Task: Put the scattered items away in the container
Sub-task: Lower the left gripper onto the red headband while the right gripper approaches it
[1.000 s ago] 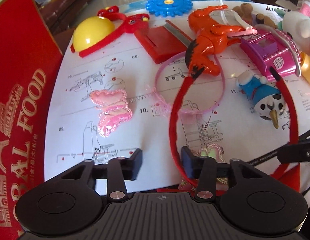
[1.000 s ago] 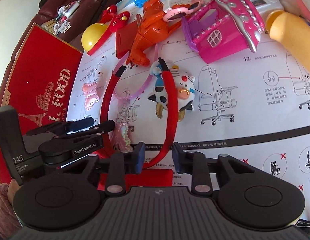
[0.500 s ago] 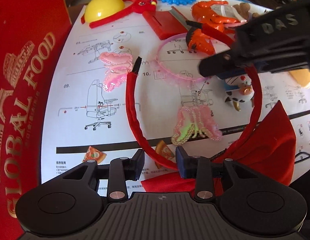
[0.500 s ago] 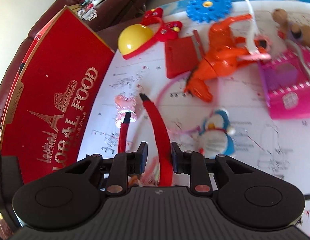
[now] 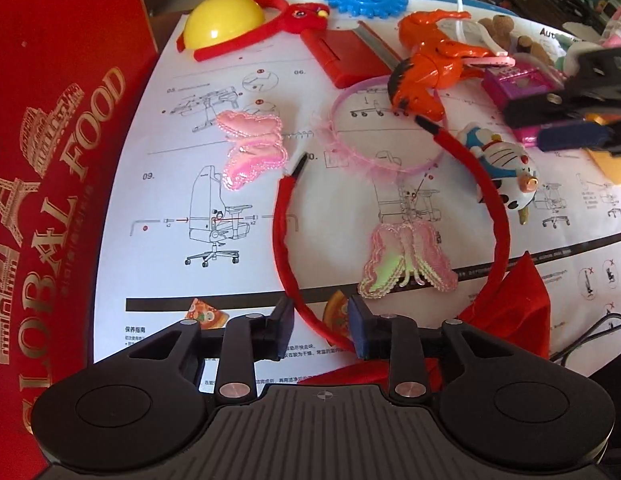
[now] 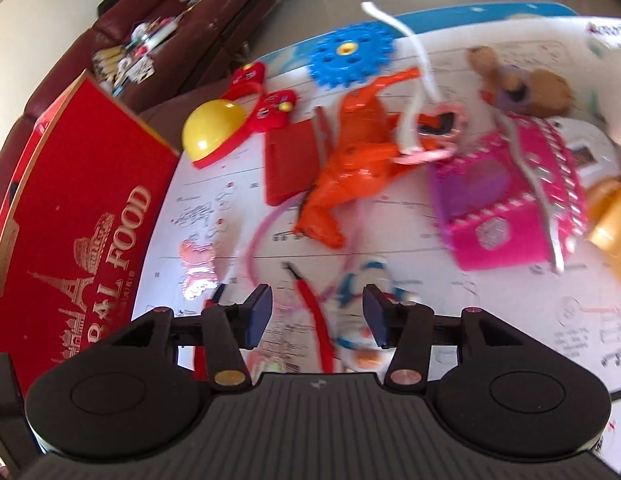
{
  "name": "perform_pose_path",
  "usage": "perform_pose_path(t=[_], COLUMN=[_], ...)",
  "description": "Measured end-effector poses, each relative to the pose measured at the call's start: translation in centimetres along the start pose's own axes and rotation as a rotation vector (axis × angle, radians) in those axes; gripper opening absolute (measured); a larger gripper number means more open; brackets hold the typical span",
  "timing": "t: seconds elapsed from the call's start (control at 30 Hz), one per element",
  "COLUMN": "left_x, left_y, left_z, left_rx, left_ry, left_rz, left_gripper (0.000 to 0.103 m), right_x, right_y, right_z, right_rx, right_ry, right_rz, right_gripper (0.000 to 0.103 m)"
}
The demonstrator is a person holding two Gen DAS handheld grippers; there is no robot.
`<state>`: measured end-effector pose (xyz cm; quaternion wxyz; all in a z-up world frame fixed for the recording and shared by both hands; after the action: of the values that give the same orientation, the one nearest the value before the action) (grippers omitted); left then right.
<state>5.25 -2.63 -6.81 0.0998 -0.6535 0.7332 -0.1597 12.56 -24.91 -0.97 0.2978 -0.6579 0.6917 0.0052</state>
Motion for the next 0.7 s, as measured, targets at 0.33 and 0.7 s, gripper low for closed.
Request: perform_pose_path(t=[0.33, 0.7], left_x=[0.1, -0.7], left_y=[-0.2, 0.9], left_z=[1.1, 0.5], left_rx=[-0.008, 0.006], left_ry=[-0.053, -0.002], left_rz=[0.008, 0.033], left_gripper=[0.03, 0.037], right_x=[0.6, -0.8], right_y=[5.4, 6.3], right_z=[1.4, 3.5], right_rx=[-0.137, -0.154], right_ry=[-0.049, 0.009], right_rz=[0.041, -0.022], right_gripper=[0.048, 0.037])
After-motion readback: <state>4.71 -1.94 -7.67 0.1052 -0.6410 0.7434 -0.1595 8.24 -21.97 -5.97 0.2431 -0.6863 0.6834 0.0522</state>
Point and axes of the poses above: each gripper's, at about its wrist camera, not at the fingertips, and z roughly the way its jaws point, x to its right, y to its underside, the point moved 1 cm from there along z, roughly the way its jaws point, and after that the axes turned 3 degrees about y, right-handed, at the moved point
